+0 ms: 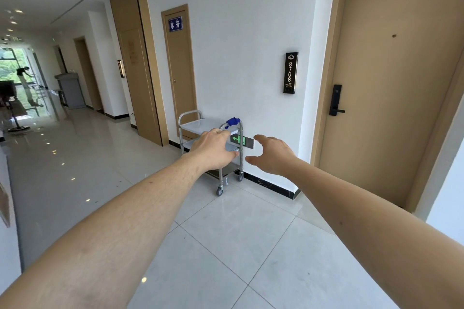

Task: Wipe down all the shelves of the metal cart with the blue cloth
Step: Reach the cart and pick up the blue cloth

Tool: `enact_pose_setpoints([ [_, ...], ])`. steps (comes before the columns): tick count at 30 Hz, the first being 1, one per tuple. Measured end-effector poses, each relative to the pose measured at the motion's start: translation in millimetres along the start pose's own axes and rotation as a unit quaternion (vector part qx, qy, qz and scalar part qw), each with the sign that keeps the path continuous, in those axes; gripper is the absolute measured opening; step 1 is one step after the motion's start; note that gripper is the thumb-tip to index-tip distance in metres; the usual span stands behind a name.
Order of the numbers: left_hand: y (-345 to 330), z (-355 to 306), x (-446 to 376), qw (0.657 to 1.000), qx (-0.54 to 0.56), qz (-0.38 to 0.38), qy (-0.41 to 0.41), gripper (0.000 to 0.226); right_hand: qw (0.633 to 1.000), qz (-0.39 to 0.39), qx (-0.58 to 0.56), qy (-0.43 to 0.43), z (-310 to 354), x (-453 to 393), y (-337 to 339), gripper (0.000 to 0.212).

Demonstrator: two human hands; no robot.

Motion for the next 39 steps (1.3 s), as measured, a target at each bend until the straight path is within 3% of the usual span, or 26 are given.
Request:
enact_pose_setpoints([
  [9,-17,-57,-96,1.0,0.008,0.004,0.009,0.07,1.0,0.011,-0.007,-0.001,-85,-64,40,0.066],
  [18,-27,-60,-161,1.0,-0.002,0.004,0.024,0.067,0.999,0.031,-0.009,0.013,-124,-125,48,0.066],
  [26,-28,-12,-218,1.0,0.011,0.002,0.028,0.069,0.999,0.036,-0.003,0.019,-114,-200,27,0.062],
  [39,-4,122,-360,1.0,0.012,0.012,-0.009,0.066,0.999,0.023,-0.007,-0.032,-64,-373,3,0.074],
])
Point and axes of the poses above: each hand's wrist, its own x-axis away from the middle knuckle, its own y-axis out of the back of the hand, z = x × y, the point moved 7 cm from there along -x, towards the middle knuckle, and after that the axes turned 13 degrees about z, right-handed, at the moved point
